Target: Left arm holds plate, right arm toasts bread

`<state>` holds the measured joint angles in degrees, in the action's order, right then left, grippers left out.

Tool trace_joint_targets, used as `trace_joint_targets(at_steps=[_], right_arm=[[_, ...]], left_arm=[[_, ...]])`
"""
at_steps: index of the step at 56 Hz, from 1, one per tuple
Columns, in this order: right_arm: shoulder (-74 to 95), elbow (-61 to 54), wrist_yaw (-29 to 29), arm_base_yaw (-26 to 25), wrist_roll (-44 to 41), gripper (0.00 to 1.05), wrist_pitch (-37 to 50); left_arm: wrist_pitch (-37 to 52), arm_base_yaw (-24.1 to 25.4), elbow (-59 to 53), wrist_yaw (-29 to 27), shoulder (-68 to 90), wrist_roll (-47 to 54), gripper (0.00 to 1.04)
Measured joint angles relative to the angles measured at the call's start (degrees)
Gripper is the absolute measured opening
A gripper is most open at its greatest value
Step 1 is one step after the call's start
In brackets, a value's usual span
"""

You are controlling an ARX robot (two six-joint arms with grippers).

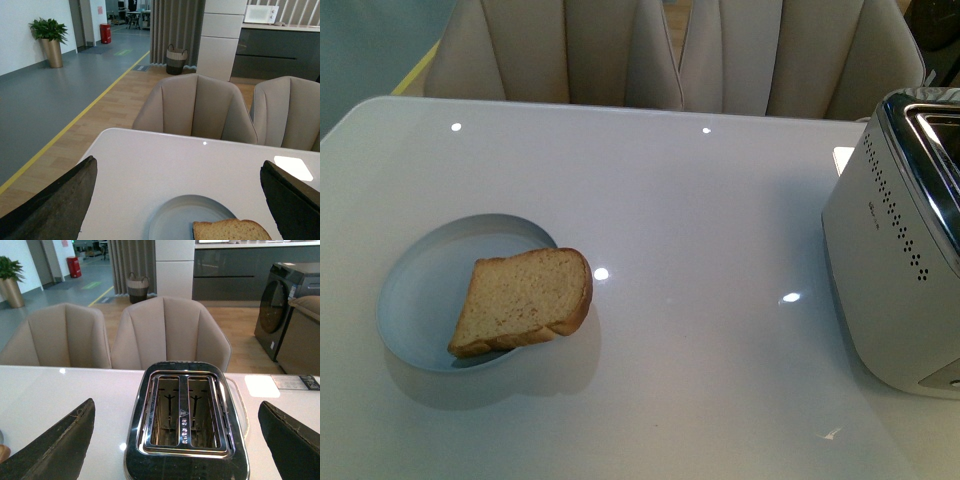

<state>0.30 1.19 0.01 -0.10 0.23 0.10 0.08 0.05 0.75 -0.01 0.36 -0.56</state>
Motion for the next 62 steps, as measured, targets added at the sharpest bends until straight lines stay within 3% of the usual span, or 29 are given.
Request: trace_joint_targets(at_steps=[49,57,62], right_arm=[[0.00,0.00,0.00,0.00,0.00,0.96,0.00],[-0.02,0.00,-0.07,0.00,0.00,0.96,0.00],[-0.02,0.00,-0.02,0.00,0.00,0.96,0.00]], left_arm=[[0.00,0.00,0.00,0.00,0.00,0.00,0.98],[-19.69,-1.46,8.72,-6.86,14.03,-9.22,0.98],[-20.94,-1.60,10.34,-6.78,21.68,-12.72,0.98]])
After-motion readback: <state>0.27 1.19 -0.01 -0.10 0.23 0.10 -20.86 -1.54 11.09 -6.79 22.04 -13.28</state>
